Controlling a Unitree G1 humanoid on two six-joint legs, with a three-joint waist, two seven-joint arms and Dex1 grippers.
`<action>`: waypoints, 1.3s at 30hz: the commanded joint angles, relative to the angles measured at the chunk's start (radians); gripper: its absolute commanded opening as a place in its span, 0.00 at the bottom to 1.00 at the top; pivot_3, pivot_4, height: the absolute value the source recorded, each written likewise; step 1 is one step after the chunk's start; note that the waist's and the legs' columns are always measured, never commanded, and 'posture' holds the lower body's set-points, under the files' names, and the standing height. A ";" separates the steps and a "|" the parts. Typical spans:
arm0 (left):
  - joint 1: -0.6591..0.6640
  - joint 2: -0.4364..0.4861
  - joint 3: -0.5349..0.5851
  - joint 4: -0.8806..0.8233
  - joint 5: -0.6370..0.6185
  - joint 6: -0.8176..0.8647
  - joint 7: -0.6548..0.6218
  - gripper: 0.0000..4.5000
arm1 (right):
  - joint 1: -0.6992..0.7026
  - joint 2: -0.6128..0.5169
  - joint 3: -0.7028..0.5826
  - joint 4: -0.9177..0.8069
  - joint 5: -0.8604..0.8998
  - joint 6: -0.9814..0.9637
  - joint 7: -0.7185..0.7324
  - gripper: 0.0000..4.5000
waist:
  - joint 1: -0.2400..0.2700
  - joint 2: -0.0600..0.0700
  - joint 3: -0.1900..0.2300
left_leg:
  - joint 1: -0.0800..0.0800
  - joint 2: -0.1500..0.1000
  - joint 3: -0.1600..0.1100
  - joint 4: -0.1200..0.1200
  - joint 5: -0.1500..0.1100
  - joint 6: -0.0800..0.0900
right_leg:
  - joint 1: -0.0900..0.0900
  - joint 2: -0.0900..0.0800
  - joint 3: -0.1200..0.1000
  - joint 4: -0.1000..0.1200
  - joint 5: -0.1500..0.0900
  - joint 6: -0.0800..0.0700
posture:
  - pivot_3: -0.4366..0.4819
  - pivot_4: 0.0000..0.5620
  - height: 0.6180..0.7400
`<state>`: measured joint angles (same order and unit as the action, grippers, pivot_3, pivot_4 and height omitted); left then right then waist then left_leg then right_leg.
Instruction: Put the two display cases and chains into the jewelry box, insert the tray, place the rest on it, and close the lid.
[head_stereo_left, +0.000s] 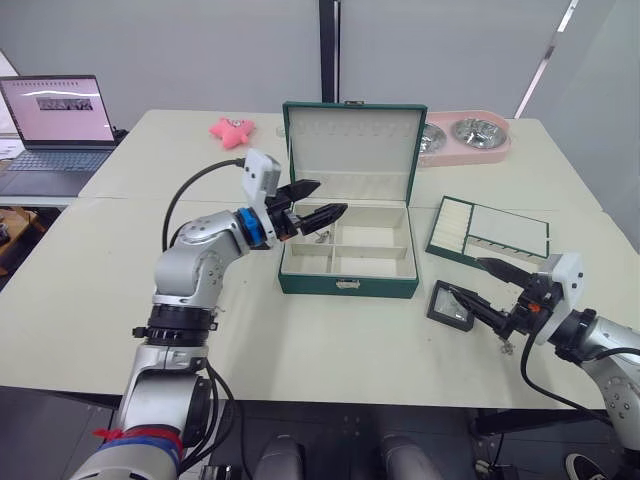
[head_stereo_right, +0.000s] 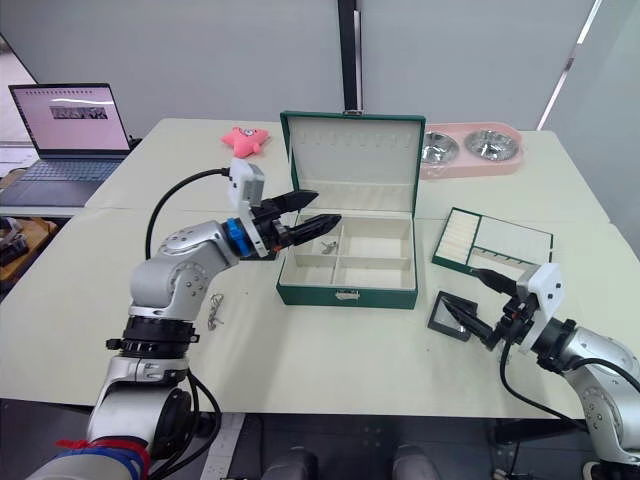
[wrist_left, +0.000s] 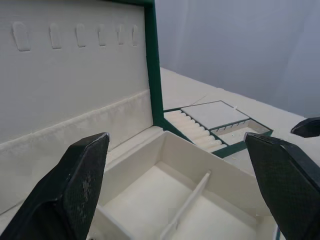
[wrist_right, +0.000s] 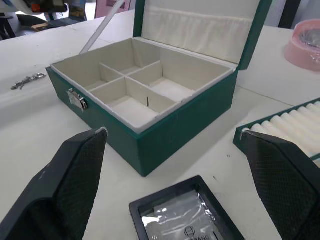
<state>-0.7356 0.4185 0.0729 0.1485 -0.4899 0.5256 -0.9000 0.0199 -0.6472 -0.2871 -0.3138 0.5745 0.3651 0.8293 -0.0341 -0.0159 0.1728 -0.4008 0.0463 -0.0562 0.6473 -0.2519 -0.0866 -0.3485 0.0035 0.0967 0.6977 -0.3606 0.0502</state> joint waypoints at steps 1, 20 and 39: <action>0.033 0.054 0.048 -0.113 -0.075 0.049 -0.041 0.99 | -0.009 -0.024 -0.054 0.018 0.005 -0.041 0.024 1.00 | 0.000 0.000 0.000 | 0.000 0.000 0.000 0.000 0.000 0.000 | 0.000 0.000 0.000 0.000 0.000 0.000 | 0.48 0.27 1.00; 0.531 0.443 0.504 -0.175 -0.089 0.083 0.021 0.99 | 0.035 -0.094 -0.200 0.372 -0.064 -0.176 0.080 1.00 | -0.002 0.000 0.000 | 0.001 0.001 0.001 -0.001 0.000 0.000 | 0.000 -0.001 0.000 0.000 0.000 0.000 | 0.48 0.27 1.00; 0.738 0.412 0.620 0.144 0.052 -0.256 0.125 0.99 | -0.039 -0.104 -0.190 0.568 -0.121 -0.283 0.079 1.00 | -0.019 0.000 0.000 | 0.002 0.001 0.002 -0.002 0.000 0.000 | 0.000 -0.001 0.001 0.000 0.000 0.000 | 0.48 0.27 1.00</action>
<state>0.0076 0.8250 0.6569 0.2844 -0.4432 0.3106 -0.7899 -0.0132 -0.7365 -0.4521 0.2620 0.4524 0.1113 0.9123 -0.0529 -0.0156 0.1729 -0.3985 0.0472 -0.0545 0.6452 -0.2522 -0.0863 -0.3484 0.0025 0.0976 0.6975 -0.3606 0.0501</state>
